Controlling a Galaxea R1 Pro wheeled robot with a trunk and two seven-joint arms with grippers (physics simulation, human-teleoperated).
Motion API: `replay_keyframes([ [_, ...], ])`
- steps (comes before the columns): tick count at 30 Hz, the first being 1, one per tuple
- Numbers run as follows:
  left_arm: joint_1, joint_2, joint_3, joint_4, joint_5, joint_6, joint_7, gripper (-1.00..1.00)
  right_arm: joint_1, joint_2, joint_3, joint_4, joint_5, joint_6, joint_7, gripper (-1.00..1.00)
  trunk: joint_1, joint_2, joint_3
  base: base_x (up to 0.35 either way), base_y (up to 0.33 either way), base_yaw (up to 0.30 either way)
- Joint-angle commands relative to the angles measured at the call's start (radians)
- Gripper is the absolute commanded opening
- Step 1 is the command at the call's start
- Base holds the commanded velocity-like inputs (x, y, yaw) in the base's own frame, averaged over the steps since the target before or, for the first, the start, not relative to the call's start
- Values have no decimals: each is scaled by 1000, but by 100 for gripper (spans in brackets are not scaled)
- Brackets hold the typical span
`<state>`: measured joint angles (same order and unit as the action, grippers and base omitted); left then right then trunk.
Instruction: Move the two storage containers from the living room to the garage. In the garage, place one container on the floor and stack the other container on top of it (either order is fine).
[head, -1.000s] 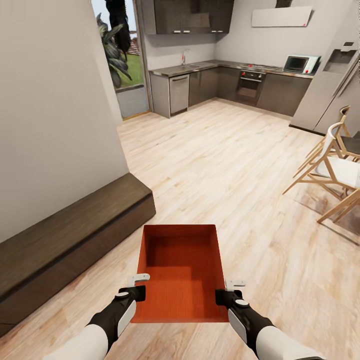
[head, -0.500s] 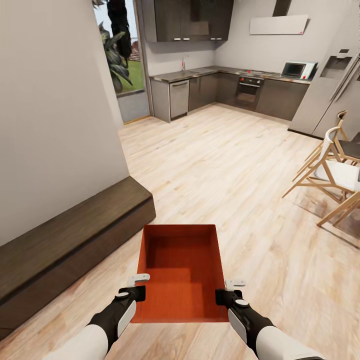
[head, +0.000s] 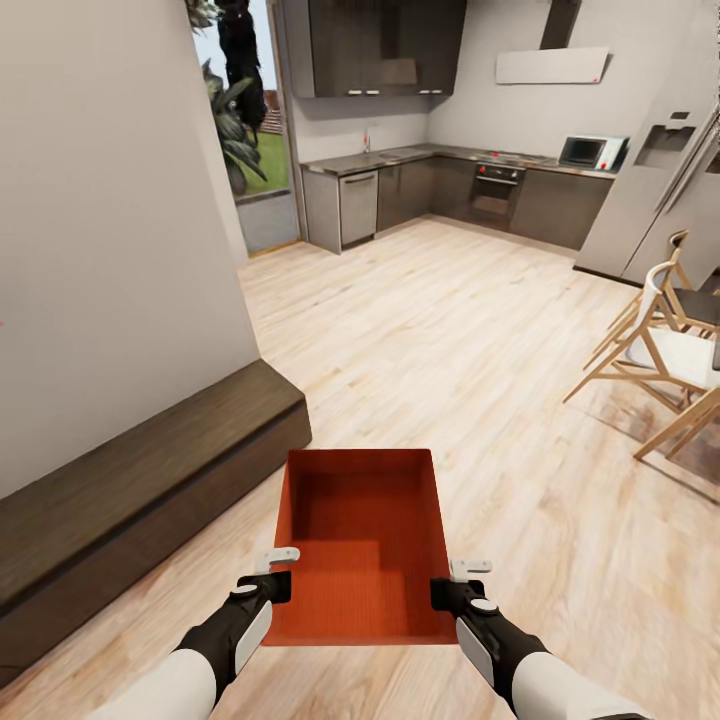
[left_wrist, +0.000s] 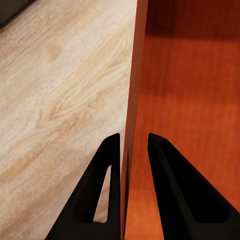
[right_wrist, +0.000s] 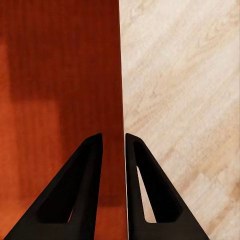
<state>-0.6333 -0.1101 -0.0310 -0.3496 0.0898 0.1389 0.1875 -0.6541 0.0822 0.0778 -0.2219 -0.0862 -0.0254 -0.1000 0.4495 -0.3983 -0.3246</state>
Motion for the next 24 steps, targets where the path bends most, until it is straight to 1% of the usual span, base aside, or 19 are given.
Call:
replay_keyframes([
  [1, 0, 1, 2, -3, -6, 7, 12, -100, -1, -4, -4, 1, -4, -3, -57, -100, 1, -2, 0, 0, 0, 0],
  [24, 0, 1, 2, -3, -7, 7, 12, -100, -1, -4, -4, 1, -4, -3, -57, -100, 1, -2, 37, 0, 0, 0],
])
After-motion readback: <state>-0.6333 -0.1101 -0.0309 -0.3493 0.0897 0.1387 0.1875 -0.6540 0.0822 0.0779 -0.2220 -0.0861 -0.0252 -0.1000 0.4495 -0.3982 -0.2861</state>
